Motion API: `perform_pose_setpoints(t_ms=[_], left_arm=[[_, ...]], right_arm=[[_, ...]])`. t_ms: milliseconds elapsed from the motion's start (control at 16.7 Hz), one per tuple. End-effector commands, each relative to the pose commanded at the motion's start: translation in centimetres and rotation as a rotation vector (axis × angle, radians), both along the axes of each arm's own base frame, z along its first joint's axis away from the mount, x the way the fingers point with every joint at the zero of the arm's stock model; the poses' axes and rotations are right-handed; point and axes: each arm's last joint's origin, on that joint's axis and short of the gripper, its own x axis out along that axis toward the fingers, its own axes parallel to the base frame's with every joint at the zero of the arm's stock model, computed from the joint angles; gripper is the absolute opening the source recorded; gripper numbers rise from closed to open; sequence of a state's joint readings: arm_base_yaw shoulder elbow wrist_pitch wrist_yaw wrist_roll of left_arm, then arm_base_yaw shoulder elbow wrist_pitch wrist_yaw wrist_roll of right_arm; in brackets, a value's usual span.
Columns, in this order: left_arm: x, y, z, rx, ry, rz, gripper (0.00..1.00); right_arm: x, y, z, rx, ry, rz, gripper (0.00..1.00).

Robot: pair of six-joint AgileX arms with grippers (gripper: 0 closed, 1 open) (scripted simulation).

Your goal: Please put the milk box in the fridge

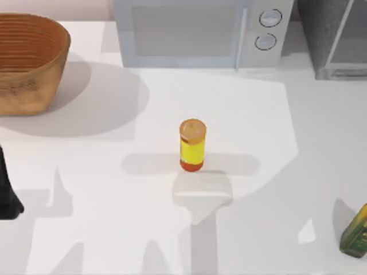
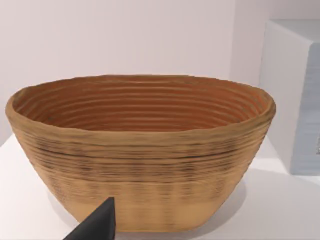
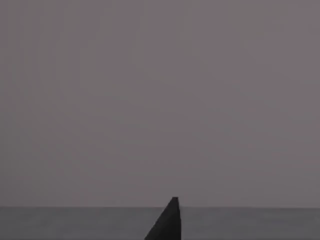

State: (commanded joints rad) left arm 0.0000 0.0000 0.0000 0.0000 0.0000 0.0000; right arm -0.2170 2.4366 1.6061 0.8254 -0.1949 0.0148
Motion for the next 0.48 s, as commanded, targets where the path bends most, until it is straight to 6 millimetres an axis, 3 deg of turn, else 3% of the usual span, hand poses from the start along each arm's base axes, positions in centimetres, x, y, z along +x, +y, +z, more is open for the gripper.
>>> perform_pose_setpoints(t_ms=[120, 480], left_arm=[[0.0, 0.0, 0.0, 0.0, 0.0, 0.0, 1.0], [0.0, 0.0, 0.0, 0.0, 0.0, 0.0, 1.0]], right_arm=[[0.0, 0.0, 0.0, 0.0, 0.0, 0.0, 0.98], [0.0, 0.0, 0.0, 0.0, 0.0, 0.0, 1.0]])
